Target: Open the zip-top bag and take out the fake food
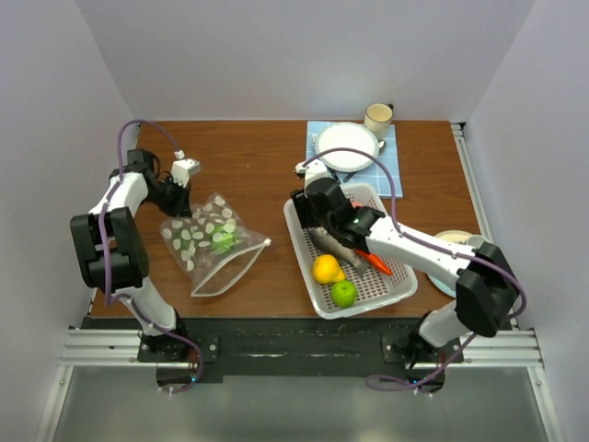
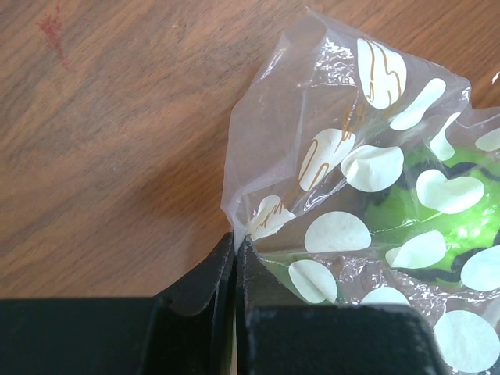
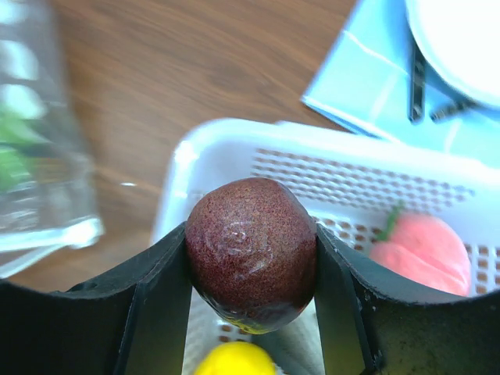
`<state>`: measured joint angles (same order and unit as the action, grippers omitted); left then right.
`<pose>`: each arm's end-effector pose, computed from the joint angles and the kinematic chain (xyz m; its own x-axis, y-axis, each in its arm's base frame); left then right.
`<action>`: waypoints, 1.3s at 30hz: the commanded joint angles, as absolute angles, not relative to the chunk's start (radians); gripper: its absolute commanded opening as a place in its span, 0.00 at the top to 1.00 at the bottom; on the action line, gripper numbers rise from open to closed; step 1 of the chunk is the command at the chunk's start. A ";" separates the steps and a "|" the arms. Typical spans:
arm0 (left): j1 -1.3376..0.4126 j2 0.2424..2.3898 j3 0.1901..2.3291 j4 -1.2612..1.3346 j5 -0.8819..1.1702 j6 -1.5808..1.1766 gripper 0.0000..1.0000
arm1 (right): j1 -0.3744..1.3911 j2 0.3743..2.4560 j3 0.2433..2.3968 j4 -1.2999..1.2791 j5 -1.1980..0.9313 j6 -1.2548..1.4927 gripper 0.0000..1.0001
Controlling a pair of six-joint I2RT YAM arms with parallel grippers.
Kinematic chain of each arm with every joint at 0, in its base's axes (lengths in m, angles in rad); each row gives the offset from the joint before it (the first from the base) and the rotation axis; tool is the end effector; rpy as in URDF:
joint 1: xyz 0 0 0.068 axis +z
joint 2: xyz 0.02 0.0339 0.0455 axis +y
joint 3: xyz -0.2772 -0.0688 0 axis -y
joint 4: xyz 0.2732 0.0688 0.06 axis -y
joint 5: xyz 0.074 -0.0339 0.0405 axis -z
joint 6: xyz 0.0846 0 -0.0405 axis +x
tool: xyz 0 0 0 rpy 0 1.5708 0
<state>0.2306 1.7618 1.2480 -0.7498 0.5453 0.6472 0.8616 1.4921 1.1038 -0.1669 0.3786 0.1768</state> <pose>0.3841 0.0451 0.1642 -0.7661 0.3497 -0.5393 0.5254 0.8240 -0.2121 0.2865 0.2858 0.2615 -0.4260 -0.2454 -0.8708 -0.4324 0.9007 -0.0423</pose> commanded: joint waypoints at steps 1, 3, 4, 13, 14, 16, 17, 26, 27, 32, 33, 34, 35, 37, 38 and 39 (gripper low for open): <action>0.236 1.710 1.252 -0.762 0.572 0.644 0.94 | 0.824 1.575 1.144 -0.235 0.391 0.232 0.78; 0.235 1.707 1.253 -0.768 0.572 0.644 0.94 | 0.825 1.612 1.213 -0.306 0.397 0.222 0.44; 0.235 1.704 1.253 -0.772 0.572 0.646 0.94 | 0.825 1.626 1.224 -0.313 0.400 0.219 0.23; 0.232 1.683 1.247 -0.795 0.580 0.629 0.93 | 0.929 1.467 1.161 -0.218 0.403 0.190 0.01; 0.232 1.681 1.249 -0.793 0.565 0.617 0.92 | 0.996 1.457 1.161 -0.215 0.410 0.158 0.01; 0.230 1.664 1.255 -0.784 0.548 0.580 0.91 | 1.128 1.457 1.152 -0.190 0.452 0.124 0.01; 0.229 1.655 1.256 -0.785 0.548 0.575 0.92 | 1.168 1.469 1.143 -0.174 0.462 0.101 0.01; 0.196 1.556 1.331 -0.876 0.558 0.531 0.92 | 1.371 1.623 1.035 0.023 0.523 0.159 0.01; 0.184 1.542 1.333 -0.893 0.555 0.531 0.92 | 1.371 1.650 1.054 0.038 0.526 0.163 0.01; 0.143 1.499 1.256 -0.868 0.505 0.523 0.92 | 1.371 1.787 1.133 0.077 0.538 0.153 0.01; 0.140 1.499 1.244 -0.859 0.500 0.525 0.92 | 1.370 1.802 1.158 0.093 0.543 0.147 0.01; 0.141 1.502 1.227 -0.858 0.491 0.526 0.93 | 1.368 1.818 1.167 0.100 0.555 0.143 0.01; 0.141 1.506 1.220 -0.856 0.486 0.529 0.93 | 1.367 1.839 1.186 0.106 0.557 0.141 0.01; 0.141 1.512 1.195 -0.839 0.479 0.534 0.94 | 1.358 1.856 1.196 0.129 0.543 0.149 0.01; 0.140 1.516 1.186 -0.831 0.463 0.532 0.94 | 1.355 1.871 1.204 0.139 0.537 0.153 0.01; 0.140 1.520 1.171 -0.815 0.459 0.531 0.94 | 1.350 1.876 1.210 0.158 0.528 0.158 0.01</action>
<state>0.1406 1.5146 1.2156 -0.8505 0.4988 0.5415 1.3674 1.8725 1.1446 0.0387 0.5091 0.1410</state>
